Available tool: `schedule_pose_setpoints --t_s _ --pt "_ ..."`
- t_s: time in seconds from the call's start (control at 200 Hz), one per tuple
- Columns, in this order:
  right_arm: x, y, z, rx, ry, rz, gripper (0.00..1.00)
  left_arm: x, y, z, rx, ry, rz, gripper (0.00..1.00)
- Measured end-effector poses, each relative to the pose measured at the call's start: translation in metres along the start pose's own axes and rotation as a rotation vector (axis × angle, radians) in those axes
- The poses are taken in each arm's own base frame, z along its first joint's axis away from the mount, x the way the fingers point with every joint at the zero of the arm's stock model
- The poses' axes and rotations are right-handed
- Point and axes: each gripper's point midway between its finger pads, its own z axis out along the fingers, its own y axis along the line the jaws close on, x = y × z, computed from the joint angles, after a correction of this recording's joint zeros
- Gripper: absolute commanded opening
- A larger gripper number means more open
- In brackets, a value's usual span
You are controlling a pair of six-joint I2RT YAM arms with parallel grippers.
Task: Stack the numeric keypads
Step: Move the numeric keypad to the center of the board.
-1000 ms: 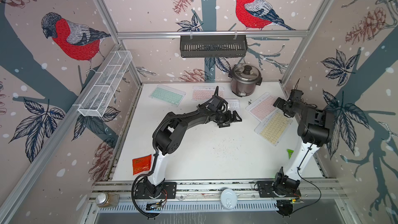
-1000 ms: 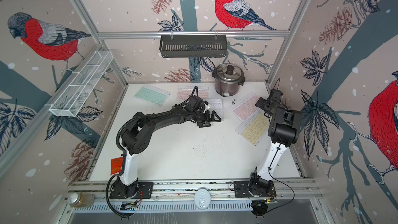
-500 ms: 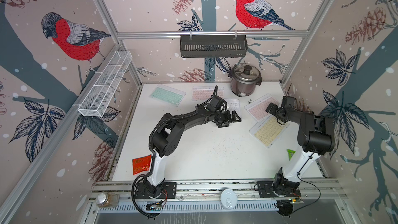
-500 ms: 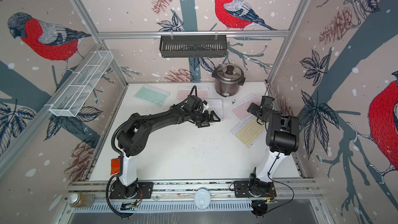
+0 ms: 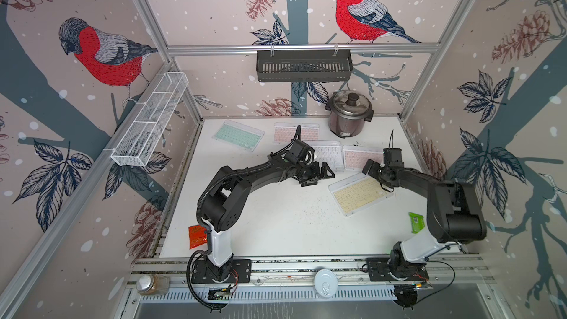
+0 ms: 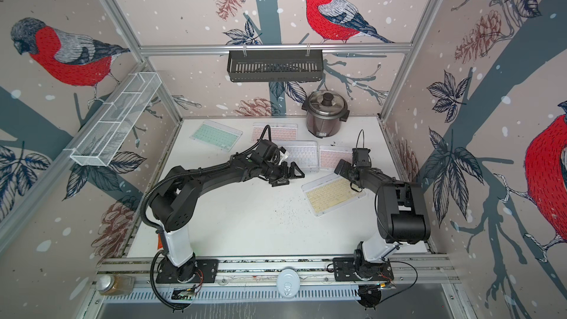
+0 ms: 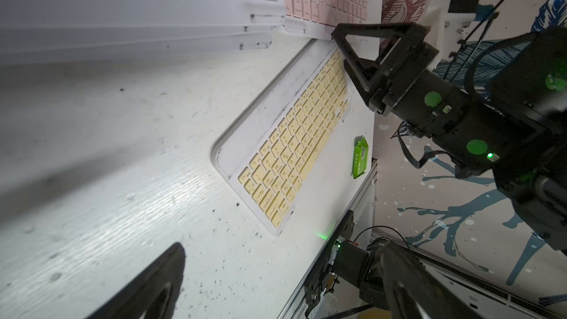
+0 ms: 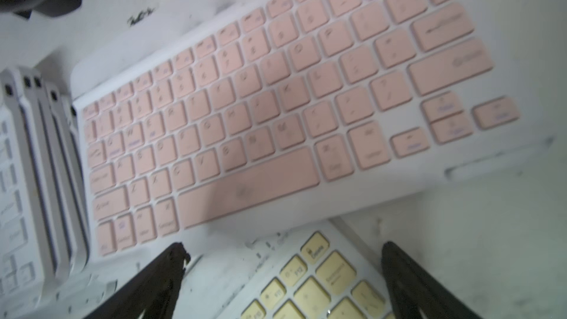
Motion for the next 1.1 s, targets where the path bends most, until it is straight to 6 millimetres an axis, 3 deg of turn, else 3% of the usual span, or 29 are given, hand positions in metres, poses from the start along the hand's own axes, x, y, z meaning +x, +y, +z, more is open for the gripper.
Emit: schedule_pose_setpoints --t_s 0.275,0.381,0.446,0.541,0.626,0.686,0.936,1.102 --pt "0.073 0.042 -0.029 -0.092 0.083 -0.032 1.0 0.033 0.046 -0.024 -0.054 0.014 -0.063 0.99" --pt "0.095 0.054 -0.039 -0.129 0.118 -0.046 1.0 0.04 0.074 -0.037 -0.088 0.006 -0.113 0.99" --pt "0.099 0.056 -0.043 -0.143 0.134 -0.037 1.0 0.035 0.086 -0.047 -0.102 -0.015 -0.141 0.99" --pt "0.085 0.041 -0.048 -0.124 0.108 -0.004 1.0 0.023 0.093 -0.058 -0.12 -0.05 -0.141 0.99" --pt "0.072 0.021 -0.044 -0.089 0.097 0.032 1.0 0.015 0.092 -0.058 -0.127 -0.051 -0.122 0.99" --pt "0.074 0.017 -0.041 -0.077 0.114 0.019 1.0 0.011 0.092 -0.055 -0.126 -0.048 -0.103 0.99" --pt "0.11 0.063 -0.044 -0.185 0.182 -0.137 1.0 0.018 0.103 -0.046 -0.128 -0.001 -0.137 0.99" --pt "0.143 0.101 -0.057 -0.284 0.234 -0.16 1.0 0.022 0.112 -0.055 -0.112 -0.002 -0.153 0.99"
